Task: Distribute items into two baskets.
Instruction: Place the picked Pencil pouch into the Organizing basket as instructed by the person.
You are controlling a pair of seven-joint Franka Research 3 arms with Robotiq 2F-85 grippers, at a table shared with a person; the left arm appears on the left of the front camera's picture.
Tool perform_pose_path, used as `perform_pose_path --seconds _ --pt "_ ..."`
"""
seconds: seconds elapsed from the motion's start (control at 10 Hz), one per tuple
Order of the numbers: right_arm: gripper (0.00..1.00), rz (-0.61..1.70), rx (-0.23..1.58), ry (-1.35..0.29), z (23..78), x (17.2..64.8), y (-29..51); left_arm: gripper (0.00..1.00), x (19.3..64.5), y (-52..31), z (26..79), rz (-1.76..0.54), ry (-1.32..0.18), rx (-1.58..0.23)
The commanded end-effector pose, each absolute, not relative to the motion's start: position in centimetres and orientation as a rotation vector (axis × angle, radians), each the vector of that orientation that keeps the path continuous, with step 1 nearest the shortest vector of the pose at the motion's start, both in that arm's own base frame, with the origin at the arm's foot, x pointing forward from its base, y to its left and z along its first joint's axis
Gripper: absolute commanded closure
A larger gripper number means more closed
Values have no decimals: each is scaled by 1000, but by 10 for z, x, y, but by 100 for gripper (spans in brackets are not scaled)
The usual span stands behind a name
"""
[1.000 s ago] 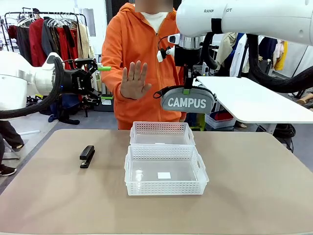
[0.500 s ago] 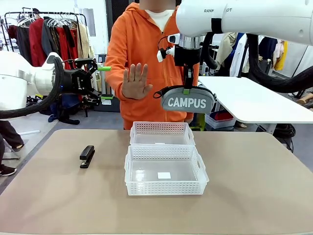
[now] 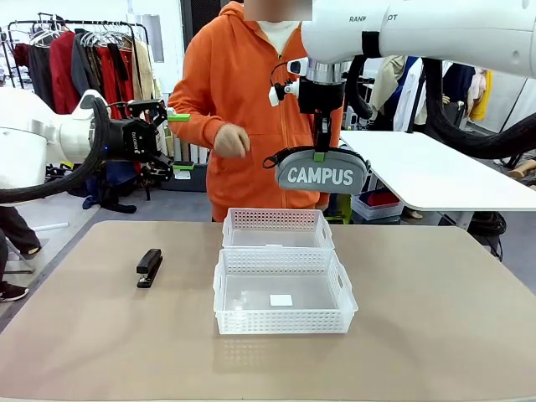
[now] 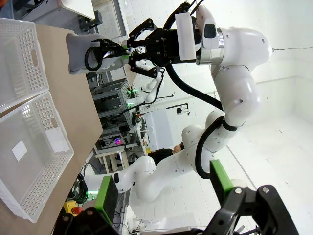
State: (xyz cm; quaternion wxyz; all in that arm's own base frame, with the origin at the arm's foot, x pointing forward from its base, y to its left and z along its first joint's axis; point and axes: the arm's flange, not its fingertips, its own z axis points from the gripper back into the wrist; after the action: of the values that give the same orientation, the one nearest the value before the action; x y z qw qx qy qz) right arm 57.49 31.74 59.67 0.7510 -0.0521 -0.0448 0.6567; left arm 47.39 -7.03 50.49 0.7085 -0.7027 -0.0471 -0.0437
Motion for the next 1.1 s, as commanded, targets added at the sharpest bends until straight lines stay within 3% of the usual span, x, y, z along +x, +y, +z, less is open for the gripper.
perform_pose_path --seconds 0.0,1.0 --pt "100 1436 -119 -104 600 574 318 0 474 -69 506 -97 -109 -1561" --pt "100 1436 -119 -104 600 574 318 0 474 -69 506 -97 -109 -1561"
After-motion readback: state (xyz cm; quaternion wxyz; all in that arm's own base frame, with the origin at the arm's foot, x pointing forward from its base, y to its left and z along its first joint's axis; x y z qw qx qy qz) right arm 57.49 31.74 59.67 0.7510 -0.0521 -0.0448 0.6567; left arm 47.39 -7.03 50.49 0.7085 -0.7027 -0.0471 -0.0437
